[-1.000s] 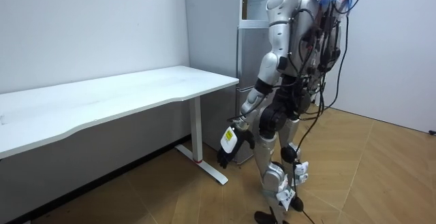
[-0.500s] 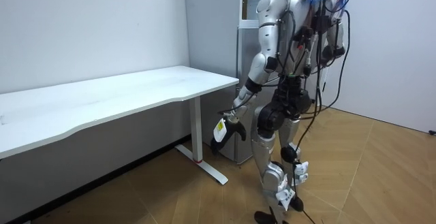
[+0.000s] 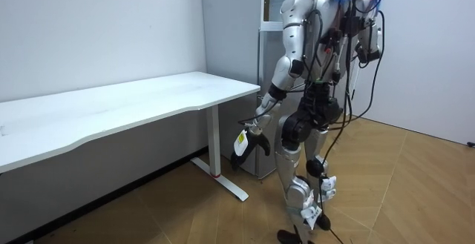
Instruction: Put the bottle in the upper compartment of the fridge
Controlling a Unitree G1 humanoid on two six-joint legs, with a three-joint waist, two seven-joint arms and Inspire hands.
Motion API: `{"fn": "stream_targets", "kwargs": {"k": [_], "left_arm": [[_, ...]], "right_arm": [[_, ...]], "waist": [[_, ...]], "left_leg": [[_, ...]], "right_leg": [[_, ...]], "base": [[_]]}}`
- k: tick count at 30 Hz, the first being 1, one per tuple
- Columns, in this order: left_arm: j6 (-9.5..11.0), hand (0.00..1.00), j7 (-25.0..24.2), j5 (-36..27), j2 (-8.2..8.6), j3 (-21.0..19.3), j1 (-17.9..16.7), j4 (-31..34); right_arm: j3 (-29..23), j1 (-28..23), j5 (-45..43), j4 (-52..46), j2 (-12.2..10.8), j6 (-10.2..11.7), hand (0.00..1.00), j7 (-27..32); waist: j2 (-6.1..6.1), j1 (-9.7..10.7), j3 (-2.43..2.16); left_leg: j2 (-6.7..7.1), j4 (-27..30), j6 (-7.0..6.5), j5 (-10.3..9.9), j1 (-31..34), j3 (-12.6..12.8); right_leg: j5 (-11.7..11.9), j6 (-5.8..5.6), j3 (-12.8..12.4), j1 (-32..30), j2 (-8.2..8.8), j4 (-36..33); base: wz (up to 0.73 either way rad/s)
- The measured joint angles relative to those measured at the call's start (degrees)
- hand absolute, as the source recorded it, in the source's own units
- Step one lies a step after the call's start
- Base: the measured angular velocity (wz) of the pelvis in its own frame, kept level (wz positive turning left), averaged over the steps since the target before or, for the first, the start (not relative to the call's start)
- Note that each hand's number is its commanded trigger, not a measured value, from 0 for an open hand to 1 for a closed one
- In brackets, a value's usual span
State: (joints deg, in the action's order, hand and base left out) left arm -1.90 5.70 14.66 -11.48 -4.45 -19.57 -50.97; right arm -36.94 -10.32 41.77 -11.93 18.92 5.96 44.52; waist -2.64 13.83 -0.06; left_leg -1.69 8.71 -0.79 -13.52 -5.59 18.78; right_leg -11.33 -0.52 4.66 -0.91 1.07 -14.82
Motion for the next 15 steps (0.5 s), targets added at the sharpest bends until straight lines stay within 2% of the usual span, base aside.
{"fn": "stream_targets", "kwargs": {"k": [6,15], "left_arm": [[1.0,0.0,0.3,-0.6,-0.02,0.3,0.1,0.0],[1.9,0.0,0.4,-0.5,0.01,0.0,-0.1,-1.1]], "right_arm": [[-0.1,0.8,-2.0,-3.4,0.0,1.7,0.0,1.1],[-0.1,0.9,-4.3,-4.2,0.0,1.6,0.0,1.9]], "waist": [[-0.44,0.0,0.03],[-0.36,-0.2,0.03]], "left_leg": [[0.03,-0.1,0.01,0.0,0.0,0.0],[0.03,-0.2,0.02,0.0,0.0,0.0]], "right_leg": [[0.0,0.0,0.1,-0.1,0.04,0.0],[0.0,-0.01,0.1,-0.3,0.02,-0.4]], "base": [[0.0],[0.0]]}}
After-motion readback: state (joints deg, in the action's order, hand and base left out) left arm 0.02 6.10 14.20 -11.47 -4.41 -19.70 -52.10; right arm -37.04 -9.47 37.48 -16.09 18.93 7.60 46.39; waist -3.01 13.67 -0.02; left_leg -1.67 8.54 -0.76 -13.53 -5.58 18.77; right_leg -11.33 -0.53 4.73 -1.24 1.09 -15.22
